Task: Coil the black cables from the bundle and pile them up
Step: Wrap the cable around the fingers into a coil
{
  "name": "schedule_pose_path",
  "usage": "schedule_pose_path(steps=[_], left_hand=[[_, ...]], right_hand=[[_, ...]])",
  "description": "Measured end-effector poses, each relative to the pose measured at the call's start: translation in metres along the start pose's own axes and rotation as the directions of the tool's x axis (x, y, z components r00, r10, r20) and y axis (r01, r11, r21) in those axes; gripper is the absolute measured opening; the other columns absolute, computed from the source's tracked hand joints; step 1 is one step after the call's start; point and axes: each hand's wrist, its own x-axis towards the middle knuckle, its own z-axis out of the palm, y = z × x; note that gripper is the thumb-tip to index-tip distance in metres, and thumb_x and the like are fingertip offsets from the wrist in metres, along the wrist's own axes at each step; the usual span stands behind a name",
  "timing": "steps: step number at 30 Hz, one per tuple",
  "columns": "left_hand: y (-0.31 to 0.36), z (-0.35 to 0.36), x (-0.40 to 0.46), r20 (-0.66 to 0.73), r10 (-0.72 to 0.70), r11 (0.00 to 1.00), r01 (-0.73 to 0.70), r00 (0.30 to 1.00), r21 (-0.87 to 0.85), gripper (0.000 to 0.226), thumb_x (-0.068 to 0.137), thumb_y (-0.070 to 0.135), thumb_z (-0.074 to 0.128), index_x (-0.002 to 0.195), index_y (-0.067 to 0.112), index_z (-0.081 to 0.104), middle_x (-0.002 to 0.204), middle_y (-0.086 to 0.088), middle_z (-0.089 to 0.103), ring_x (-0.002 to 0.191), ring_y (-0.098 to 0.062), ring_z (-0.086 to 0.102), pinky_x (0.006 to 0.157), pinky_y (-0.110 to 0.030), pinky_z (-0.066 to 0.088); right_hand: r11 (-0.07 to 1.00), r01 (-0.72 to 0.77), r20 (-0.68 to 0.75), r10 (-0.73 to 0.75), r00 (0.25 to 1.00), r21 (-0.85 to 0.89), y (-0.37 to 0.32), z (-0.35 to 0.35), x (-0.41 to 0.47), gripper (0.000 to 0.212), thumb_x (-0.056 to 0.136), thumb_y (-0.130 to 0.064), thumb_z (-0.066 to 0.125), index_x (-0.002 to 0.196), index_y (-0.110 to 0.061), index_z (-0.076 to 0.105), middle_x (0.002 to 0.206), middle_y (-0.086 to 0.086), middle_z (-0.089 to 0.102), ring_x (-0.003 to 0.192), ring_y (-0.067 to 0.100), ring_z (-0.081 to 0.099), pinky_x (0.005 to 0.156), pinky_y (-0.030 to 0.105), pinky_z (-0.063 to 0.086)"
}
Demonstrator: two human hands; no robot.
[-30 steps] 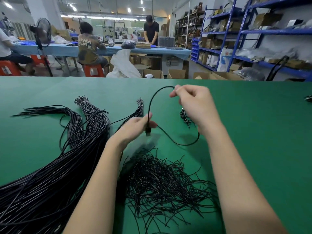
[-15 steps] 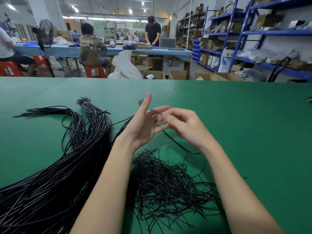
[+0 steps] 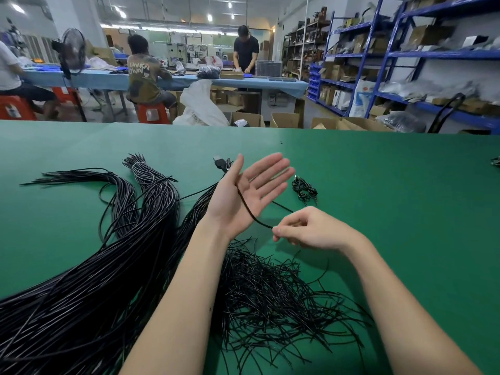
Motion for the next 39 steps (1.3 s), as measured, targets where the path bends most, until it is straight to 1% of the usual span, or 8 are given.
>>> schedule_pose_path(steps=[7, 13, 19, 24, 27, 32, 35, 39], left_hand=[[0.001, 0.005, -0.008, 0.194, -0.402, 0.826, 0.262, 0.895, 0.499, 0.078, 0.104, 0.055, 0.017, 0.119, 0.000, 0.070, 0.119, -0.019, 0.070, 0.112, -0.029, 0.068, 0.104, -0.043, 0.050], [-0.012, 0.007, -0.004, -0.053, -0.581, 0.481, 0.395, 0.813, 0.783, 0.080, 0.098, 0.068, 0.003, 0.140, 0.026, 0.057, 0.140, 0.009, 0.060, 0.136, -0.010, 0.049, 0.120, -0.053, 0.024], [-0.009, -0.004, 0.000, -0.098, -0.256, 0.743, 0.260, 0.962, 0.616, 0.064, 0.101, 0.063, 0.010, 0.152, 0.034, 0.034, 0.151, 0.014, 0.048, 0.143, -0.006, 0.038, 0.119, -0.056, 0.023], [0.001, -0.010, 0.002, -0.115, 0.004, 0.934, 0.037, 0.993, 0.356, 0.057, 0.106, 0.052, 0.015, 0.155, 0.028, 0.030, 0.152, 0.005, 0.048, 0.143, -0.015, 0.041, 0.110, -0.042, 0.035], [0.004, -0.008, 0.000, -0.050, 0.081, 0.966, -0.066, 0.995, 0.250, 0.052, 0.108, 0.048, 0.016, 0.154, 0.031, 0.033, 0.152, 0.006, 0.049, 0.140, -0.016, 0.046, 0.116, -0.049, 0.033], [0.018, -0.012, -0.010, 0.146, 0.071, 0.993, -0.083, 0.987, 0.079, 0.051, 0.109, 0.047, 0.017, 0.154, 0.031, 0.031, 0.158, -0.007, 0.041, 0.143, -0.037, 0.040, 0.108, -0.064, 0.040], [0.020, -0.009, -0.014, 0.254, -0.071, 0.988, 0.033, 0.965, 0.149, 0.051, 0.108, 0.047, 0.018, 0.150, 0.028, 0.039, 0.157, -0.013, 0.040, 0.139, -0.047, 0.041, 0.104, -0.066, 0.042], [0.015, -0.007, -0.015, 0.207, -0.293, 0.899, 0.196, 0.933, 0.391, 0.053, 0.106, 0.049, 0.026, 0.136, 0.017, 0.055, 0.142, -0.017, 0.056, 0.130, -0.050, 0.050, 0.104, -0.063, 0.044]], right_hand=[[0.997, -0.019, 0.077, 0.025, 0.997, -0.072, -0.025, -0.032, 0.019, 0.024, 0.093, -0.020, 0.066, 0.072, -0.024, 0.076, 0.072, 0.002, 0.067, 0.066, 0.016, 0.053, 0.062, 0.034, 0.046], [0.896, -0.060, 0.089, 0.110, 0.990, -0.440, -0.084, -0.070, 0.037, 0.021, 0.098, -0.034, 0.063, 0.093, -0.019, 0.077, 0.070, -0.010, 0.073, 0.056, 0.012, 0.047, 0.056, 0.026, 0.038], [0.839, 0.036, -0.115, -0.116, 0.986, -0.542, -0.111, -0.057, 0.023, 0.021, 0.098, -0.035, 0.058, 0.091, -0.021, 0.071, 0.066, -0.007, 0.073, 0.042, -0.001, 0.056, 0.052, 0.019, 0.043], [0.985, 0.128, -0.022, -0.126, 0.992, 0.120, -0.075, -0.021, 0.004, 0.026, 0.106, -0.023, 0.052, 0.108, 0.003, 0.056, 0.065, 0.003, 0.066, 0.051, 0.017, 0.059, 0.056, 0.026, 0.048], [0.965, 0.096, 0.092, -0.122, 0.988, 0.244, -0.044, -0.001, 0.004, 0.028, 0.109, -0.026, 0.046, 0.093, -0.005, 0.056, 0.064, 0.005, 0.063, 0.061, 0.019, 0.063, 0.062, 0.026, 0.048], [0.999, -0.045, 0.339, 0.041, 0.940, 0.004, -0.011, 0.010, 0.013, 0.049, 0.106, -0.048, 0.042, 0.072, -0.014, 0.053, 0.058, -0.001, 0.051, 0.069, 0.016, 0.068, 0.077, 0.033, 0.050], [0.964, 0.018, 0.218, 0.041, 0.975, -0.264, -0.012, -0.003, 0.026, 0.050, 0.095, -0.066, 0.052, 0.094, -0.020, 0.071, 0.082, -0.001, 0.066, 0.078, 0.012, 0.065, 0.084, 0.030, 0.051], [0.904, 0.093, 0.109, -0.052, 0.993, -0.417, -0.034, -0.039, 0.040, 0.027, 0.092, -0.031, 0.066, 0.065, -0.030, 0.068, 0.066, -0.011, 0.063, 0.065, 0.008, 0.055, 0.065, 0.022, 0.043]])
